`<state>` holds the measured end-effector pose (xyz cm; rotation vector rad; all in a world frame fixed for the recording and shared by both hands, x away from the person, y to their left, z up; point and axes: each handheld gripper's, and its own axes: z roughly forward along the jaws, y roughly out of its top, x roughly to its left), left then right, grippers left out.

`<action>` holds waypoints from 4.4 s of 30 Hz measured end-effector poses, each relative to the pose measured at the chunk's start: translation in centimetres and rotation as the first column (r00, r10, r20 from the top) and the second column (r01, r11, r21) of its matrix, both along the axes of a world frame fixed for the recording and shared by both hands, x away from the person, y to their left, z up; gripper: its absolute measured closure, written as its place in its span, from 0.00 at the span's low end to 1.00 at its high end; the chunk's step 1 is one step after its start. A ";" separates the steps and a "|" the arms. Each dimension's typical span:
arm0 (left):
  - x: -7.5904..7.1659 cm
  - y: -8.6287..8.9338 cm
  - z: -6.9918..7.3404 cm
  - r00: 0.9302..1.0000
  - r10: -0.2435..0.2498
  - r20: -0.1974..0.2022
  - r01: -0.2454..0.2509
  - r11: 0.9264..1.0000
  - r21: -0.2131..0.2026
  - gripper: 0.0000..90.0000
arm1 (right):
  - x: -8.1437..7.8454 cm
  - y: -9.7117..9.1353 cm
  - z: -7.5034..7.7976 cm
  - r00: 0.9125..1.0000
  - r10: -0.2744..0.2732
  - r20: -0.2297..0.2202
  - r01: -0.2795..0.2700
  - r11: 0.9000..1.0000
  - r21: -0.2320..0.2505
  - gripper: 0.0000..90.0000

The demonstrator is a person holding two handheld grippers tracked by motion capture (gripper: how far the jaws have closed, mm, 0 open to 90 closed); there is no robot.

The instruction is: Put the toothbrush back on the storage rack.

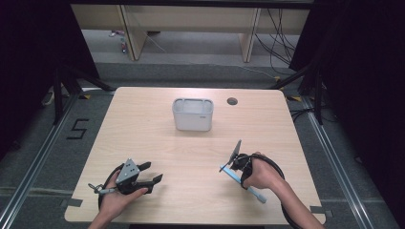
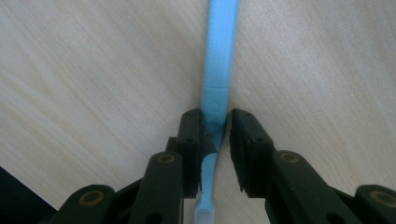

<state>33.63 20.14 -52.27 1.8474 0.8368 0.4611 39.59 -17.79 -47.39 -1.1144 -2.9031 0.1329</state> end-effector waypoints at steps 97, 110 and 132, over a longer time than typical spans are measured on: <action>1.7 -12.5 3.0 0.838 -0.541 -0.077 0.544 0.814 0.204 0.63 | -1.0 6.7 3.8 0.640 0.765 0.071 -0.768 0.637 0.065 0.88; 1.5 -13.1 2.8 0.826 -0.559 -0.073 0.560 0.798 0.223 0.75 | -1.1 7.6 4.3 0.638 0.766 0.081 -0.770 0.634 0.071 0.88; 1.7 -12.8 2.6 0.832 -0.548 -0.084 0.550 0.797 0.248 0.86 | -0.8 7.2 5.1 0.731 0.661 0.171 -0.682 0.719 0.136 0.70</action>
